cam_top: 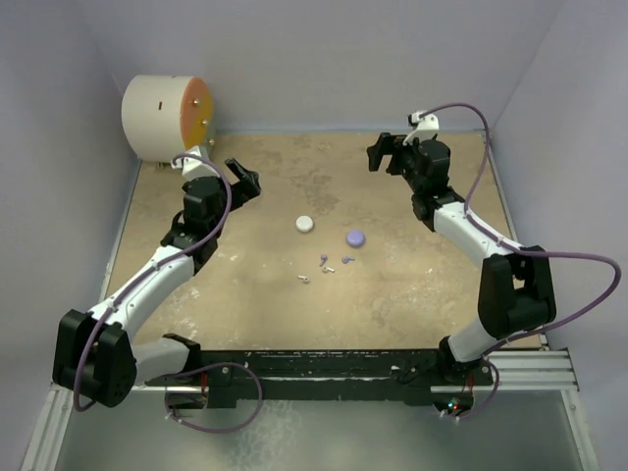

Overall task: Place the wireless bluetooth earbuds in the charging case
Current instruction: Pick up the charging case at the center of the board.

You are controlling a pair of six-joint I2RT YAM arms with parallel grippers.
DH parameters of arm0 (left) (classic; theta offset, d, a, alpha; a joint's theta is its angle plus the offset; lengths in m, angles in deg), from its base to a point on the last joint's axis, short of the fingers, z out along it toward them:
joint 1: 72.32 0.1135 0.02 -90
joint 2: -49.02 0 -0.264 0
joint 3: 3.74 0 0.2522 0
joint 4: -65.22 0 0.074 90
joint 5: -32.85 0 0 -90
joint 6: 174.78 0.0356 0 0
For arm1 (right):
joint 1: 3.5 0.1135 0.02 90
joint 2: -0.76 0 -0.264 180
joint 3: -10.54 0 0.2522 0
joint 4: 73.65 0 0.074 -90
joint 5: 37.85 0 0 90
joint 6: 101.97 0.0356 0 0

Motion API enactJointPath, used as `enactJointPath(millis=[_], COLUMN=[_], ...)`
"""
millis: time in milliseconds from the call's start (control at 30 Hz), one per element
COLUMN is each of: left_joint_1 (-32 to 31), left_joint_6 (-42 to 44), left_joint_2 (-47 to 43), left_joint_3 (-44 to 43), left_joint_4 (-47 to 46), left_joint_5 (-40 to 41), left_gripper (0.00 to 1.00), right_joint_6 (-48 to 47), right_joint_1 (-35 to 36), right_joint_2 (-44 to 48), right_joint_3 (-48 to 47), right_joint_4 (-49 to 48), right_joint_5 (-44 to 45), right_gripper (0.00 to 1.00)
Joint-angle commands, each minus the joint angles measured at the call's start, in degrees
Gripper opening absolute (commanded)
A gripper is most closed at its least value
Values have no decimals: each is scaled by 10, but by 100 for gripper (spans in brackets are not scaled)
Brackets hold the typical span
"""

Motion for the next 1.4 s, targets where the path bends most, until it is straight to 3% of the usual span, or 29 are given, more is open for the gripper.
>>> enactJointPath(millis=[0,133,300,533,767,1100,1367], left_joint_1=[1,2,2,2,2,2,2], left_joint_6=[21,9,-21,-49,-52,-37,-44], left_joint_2=[-36,-53,-88,-78,-97,-68,-85], left_joint_3=[5,4,48,15,55,70,98], left_joint_4=[-47,-37,-77,6,-11,-16,-7], left_joint_5=[6,9,30,88,80,-7,-3], left_gripper=[98,98,98,96,96,88,88], right_joint_6=[40,43,20,-11,-16,-35,-28], right_joint_1=[-2,-23,-1,5,12,98,185], right_joint_2=[34,11,12,25,25,10,-31], right_joint_3=[5,-6,-13,-6,4,11,52], right_joint_4=[-60,-64,-52,-17,-15,22,18], right_joint_5=[-45,-146,-82,-10,-24,4,18], right_gripper=[100,100,100,100,100,100,97])
